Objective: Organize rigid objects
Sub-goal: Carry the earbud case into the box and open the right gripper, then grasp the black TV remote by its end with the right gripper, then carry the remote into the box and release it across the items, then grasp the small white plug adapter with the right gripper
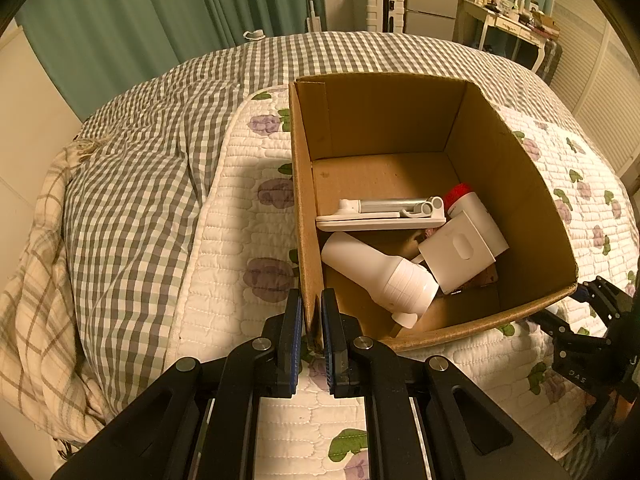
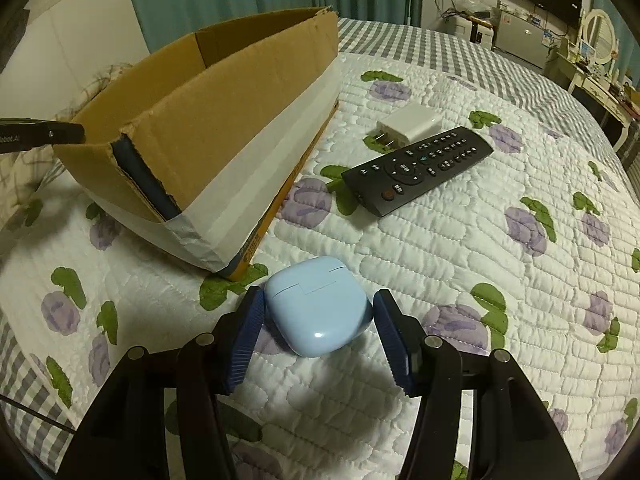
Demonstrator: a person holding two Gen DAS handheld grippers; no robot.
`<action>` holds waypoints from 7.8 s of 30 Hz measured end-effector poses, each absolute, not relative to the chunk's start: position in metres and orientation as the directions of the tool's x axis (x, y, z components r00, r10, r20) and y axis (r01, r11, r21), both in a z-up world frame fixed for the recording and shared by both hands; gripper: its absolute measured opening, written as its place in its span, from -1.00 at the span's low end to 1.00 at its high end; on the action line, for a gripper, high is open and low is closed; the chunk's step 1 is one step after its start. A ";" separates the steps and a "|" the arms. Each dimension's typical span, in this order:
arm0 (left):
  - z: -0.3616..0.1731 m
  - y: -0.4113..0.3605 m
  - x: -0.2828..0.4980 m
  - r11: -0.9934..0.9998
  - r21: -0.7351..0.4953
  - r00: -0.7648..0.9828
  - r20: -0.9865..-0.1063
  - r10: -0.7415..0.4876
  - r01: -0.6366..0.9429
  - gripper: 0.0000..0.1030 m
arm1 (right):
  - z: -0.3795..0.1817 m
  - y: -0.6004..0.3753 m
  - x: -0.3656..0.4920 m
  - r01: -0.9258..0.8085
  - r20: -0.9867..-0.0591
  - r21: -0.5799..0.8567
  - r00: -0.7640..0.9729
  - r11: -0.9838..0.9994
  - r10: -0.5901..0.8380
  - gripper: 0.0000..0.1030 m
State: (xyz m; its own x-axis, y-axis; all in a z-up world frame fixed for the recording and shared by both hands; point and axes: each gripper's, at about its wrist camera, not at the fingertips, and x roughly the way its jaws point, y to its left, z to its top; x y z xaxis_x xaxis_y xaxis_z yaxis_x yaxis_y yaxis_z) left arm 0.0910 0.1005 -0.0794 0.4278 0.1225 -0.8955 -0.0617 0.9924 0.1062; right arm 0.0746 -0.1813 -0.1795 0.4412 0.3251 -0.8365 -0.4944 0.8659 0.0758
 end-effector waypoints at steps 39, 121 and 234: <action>-0.081 0.102 0.091 0.994 0.092 0.433 -0.895 0.108 -0.059 -0.82 | -0.063 -0.060 0.122 -0.636 -0.679 -0.093 0.603 0.766 0.418 0.08; -0.081 0.103 0.090 0.993 0.095 0.430 -0.895 0.116 -0.070 -0.82 | -0.158 -0.225 0.138 -0.333 -0.820 0.018 0.535 0.943 0.205 -0.64; -0.081 0.101 0.092 0.992 0.102 0.409 -0.904 0.125 -0.077 -0.82 | -0.127 -0.227 0.214 -0.276 -0.732 0.186 0.601 0.943 0.321 0.90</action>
State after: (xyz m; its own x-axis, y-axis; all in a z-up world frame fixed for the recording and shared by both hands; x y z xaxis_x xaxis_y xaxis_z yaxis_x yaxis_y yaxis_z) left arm 0.0919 0.1006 -0.0813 0.4092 0.1249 -0.9039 -0.0773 0.9918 0.1021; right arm 0.2141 -0.2275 -0.1274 0.6006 0.3206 -0.7325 -0.2765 0.9428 0.1860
